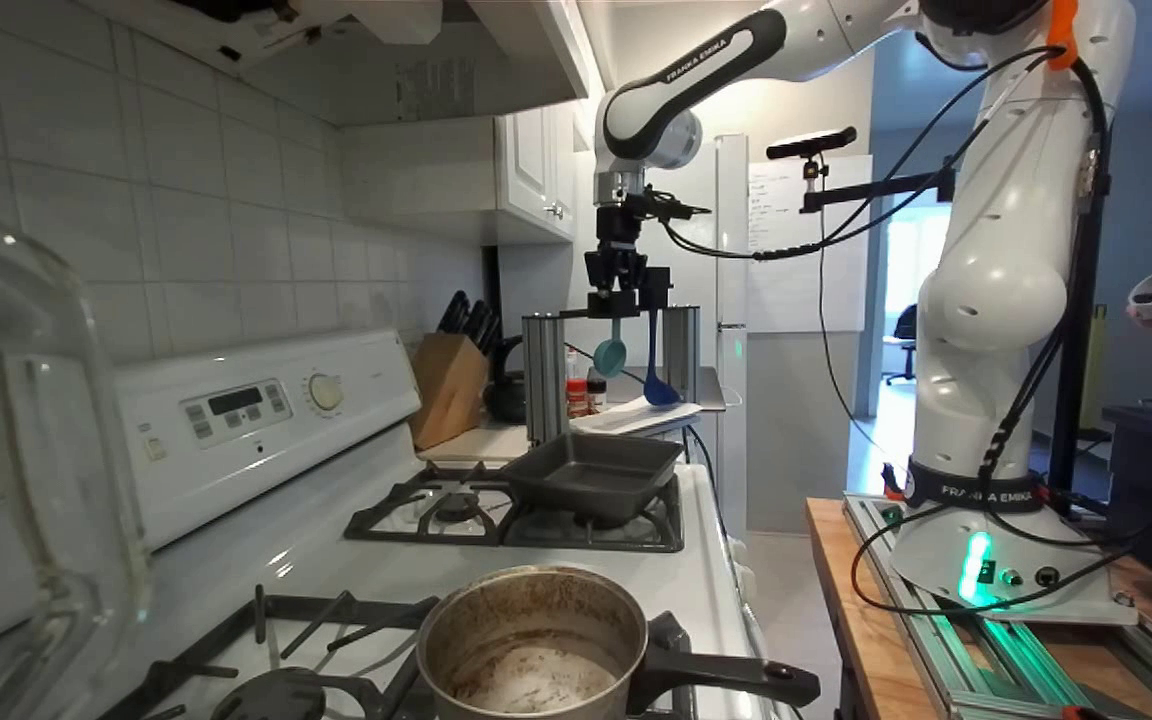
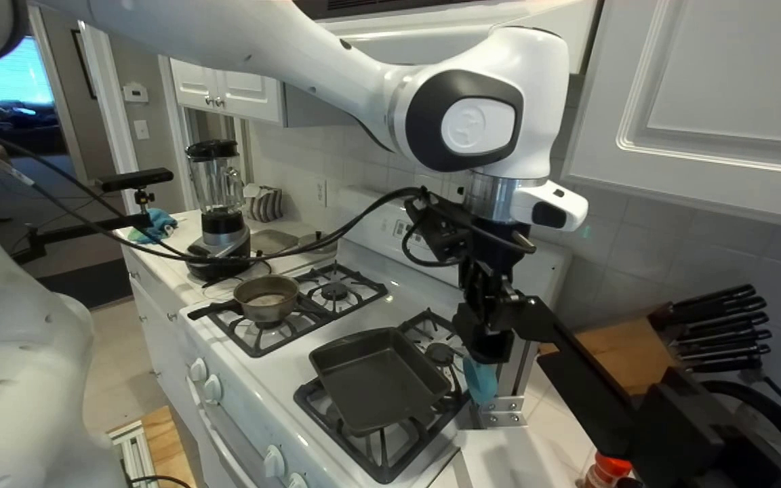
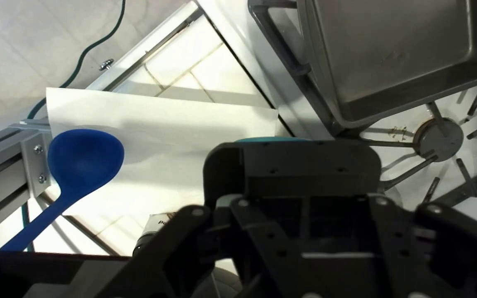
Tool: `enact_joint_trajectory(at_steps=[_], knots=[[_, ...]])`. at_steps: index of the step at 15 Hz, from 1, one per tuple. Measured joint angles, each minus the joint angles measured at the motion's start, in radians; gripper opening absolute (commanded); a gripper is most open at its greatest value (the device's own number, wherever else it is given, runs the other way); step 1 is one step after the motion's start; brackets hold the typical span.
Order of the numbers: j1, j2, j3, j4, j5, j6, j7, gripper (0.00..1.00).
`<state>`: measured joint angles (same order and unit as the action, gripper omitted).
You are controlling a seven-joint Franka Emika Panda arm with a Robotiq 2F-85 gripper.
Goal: Pick up the blue spoon and scoop some of the contents in the pot and pour them in the bowl
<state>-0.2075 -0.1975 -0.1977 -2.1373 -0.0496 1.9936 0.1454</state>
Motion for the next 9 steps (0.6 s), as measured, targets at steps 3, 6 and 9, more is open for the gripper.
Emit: enact_joint_trajectory(at_steps=[3,6,9], knots=[[-0.005,0.03,-0.003,0.024,-0.002,0.001,0.0,0.47],[-0.005,0.033,-0.003,0.028,-0.002,0.001,0.0,0.22],[-0.005,0.034,-0.003,0.027,-0.002,0.001,0.0,0.22]])
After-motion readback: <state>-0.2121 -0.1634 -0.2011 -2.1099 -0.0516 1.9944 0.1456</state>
